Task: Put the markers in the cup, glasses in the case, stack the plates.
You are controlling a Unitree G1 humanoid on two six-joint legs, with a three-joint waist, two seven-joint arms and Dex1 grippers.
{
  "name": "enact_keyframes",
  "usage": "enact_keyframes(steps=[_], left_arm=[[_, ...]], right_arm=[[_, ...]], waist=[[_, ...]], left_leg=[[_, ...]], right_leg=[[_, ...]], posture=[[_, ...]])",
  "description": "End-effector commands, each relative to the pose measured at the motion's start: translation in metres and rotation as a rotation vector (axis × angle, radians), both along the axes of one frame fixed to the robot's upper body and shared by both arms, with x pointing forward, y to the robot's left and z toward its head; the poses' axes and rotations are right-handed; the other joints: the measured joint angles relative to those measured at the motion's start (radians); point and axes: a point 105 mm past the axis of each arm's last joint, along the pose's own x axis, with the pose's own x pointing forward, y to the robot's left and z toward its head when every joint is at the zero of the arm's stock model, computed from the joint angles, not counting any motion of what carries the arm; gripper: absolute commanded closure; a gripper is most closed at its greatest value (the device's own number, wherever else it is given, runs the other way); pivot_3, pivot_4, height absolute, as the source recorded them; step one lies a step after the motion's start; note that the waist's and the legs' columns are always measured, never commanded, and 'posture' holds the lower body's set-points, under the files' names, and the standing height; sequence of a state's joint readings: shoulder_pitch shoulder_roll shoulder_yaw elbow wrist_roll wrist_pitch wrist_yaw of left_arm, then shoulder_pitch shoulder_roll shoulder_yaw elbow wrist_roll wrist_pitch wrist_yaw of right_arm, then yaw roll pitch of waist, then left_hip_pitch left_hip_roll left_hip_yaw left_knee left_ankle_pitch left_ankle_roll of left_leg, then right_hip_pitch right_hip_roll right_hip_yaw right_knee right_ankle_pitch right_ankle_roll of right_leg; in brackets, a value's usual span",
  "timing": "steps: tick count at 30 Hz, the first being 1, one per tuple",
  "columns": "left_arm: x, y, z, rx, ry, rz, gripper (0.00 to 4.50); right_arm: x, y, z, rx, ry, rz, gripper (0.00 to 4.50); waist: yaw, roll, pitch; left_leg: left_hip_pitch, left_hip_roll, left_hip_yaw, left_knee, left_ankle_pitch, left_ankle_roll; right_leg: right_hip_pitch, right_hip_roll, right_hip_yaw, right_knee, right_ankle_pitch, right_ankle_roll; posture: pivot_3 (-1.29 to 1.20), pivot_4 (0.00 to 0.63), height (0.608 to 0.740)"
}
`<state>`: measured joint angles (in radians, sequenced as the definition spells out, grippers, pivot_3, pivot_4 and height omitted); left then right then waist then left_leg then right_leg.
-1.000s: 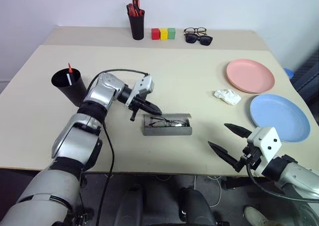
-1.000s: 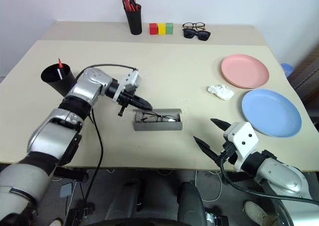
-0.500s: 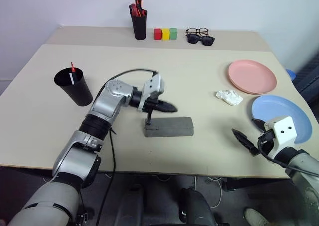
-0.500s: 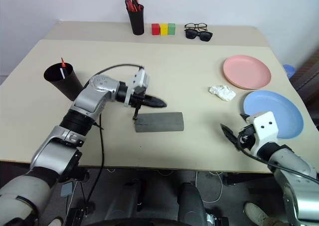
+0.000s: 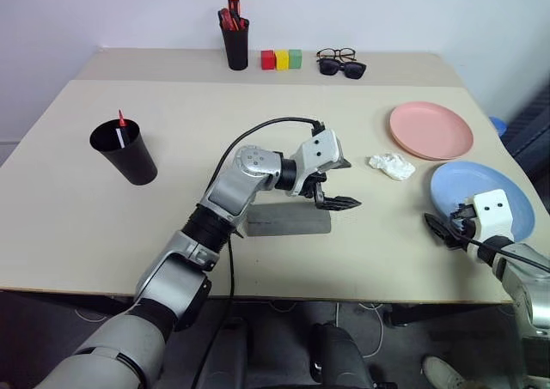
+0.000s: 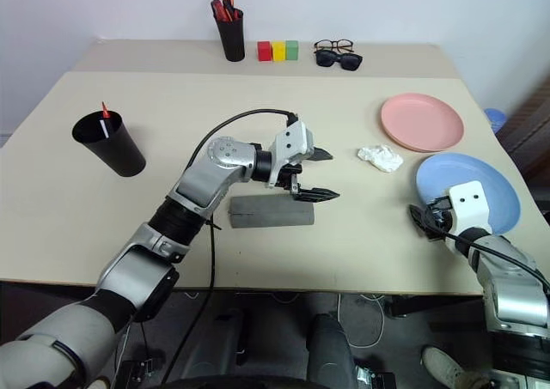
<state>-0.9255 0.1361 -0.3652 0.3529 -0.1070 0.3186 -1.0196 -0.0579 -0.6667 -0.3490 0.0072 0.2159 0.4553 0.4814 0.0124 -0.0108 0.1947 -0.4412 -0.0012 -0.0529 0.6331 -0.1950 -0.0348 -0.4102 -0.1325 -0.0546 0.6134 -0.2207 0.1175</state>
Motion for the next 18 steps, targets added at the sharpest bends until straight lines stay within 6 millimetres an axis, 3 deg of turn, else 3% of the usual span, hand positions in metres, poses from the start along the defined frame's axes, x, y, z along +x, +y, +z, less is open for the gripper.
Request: enact_keyframes(steps=[1,7,13,18], left_arm=[[0.001,-0.003,0.016,-0.026,-0.061,0.012,0.0],[0.003,0.003,0.012,-0.022,-0.06,0.041,0.0],[0.001,0.004,0.01,-0.026,-0.052,0.048,0.0],[-0.001,0.004,0.009,-0.032,-0.047,0.05,0.0]], right_arm=[[0.009,-0.001,0.014,-0.019,-0.018,-0.005,1.46],[0.011,0.003,0.016,-0.012,0.007,0.003,4.47],[0.008,-0.001,0.019,-0.05,0.025,-0.02,4.47],[0.006,-0.009,0.036,-0.132,-0.013,-0.047,4.47]], waist=[[0.0,0.0,0.0],[0.001,0.0,0.0],[0.001,0.0,0.0],[0.001,0.0,0.0]], left_leg=[[0.0,0.0,0.0,0.0,0.0,0.0],[0.0,0.0,0.0,0.0,0.0,0.0],[0.0,0.0,0.0,0.0,0.0,0.0],[0.0,0.0,0.0,0.0,0.0,0.0]], right_leg=[[0.0,0.0,0.0,0.0,0.0,0.0],[0.0,0.0,0.0,0.0,0.0,0.001],[0.0,0.0,0.0,0.0,0.001,0.002],[0.0,0.0,0.0,0.0,0.001,0.002]], posture=[[0.0,0.15,0.74],[0.0,0.15,0.74],[0.0,0.15,0.74],[0.0,0.15,0.74]])
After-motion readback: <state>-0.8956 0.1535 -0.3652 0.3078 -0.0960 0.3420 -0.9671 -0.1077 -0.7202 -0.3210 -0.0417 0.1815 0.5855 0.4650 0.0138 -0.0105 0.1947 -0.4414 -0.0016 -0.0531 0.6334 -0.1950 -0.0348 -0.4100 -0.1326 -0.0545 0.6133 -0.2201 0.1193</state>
